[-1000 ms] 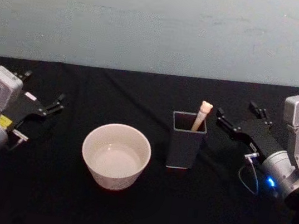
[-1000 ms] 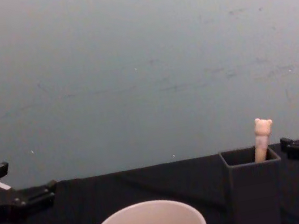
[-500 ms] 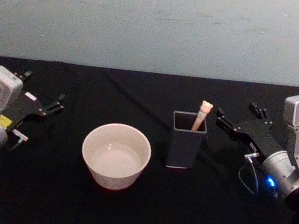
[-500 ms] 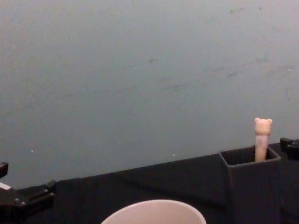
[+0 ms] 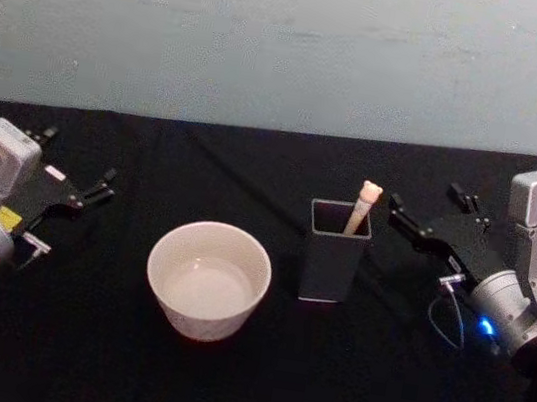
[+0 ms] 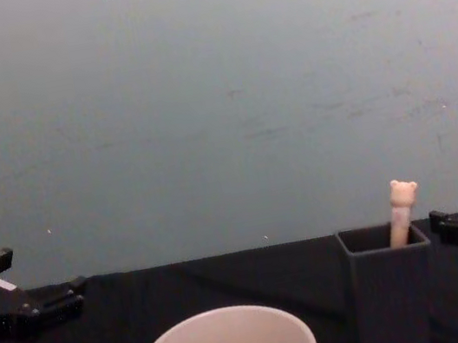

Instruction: Pick up the stirring spoon with one hand, stir inside the cup, then place it back in its original position.

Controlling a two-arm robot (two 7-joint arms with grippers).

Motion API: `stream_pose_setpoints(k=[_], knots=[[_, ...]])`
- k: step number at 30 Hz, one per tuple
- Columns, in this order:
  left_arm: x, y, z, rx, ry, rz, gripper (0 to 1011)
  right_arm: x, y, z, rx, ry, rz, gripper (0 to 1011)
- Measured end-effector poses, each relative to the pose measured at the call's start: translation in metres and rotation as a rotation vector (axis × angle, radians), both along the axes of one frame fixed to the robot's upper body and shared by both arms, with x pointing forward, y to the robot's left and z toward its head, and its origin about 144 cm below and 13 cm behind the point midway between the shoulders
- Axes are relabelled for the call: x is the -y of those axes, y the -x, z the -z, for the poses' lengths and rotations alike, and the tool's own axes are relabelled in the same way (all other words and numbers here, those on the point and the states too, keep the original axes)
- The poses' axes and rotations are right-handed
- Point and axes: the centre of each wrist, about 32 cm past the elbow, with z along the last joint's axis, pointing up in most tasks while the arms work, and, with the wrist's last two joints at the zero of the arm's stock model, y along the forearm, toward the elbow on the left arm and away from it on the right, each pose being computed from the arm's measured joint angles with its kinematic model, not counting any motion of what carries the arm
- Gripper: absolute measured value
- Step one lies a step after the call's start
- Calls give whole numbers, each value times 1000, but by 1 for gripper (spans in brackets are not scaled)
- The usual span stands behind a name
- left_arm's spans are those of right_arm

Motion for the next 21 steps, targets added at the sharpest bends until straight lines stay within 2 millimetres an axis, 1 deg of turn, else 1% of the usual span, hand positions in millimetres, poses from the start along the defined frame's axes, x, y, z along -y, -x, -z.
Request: stream_pose_setpoints(k=[21], knots=[[0,0,0,0,0,0,1001,0,0,0,0,0,0,1002]])
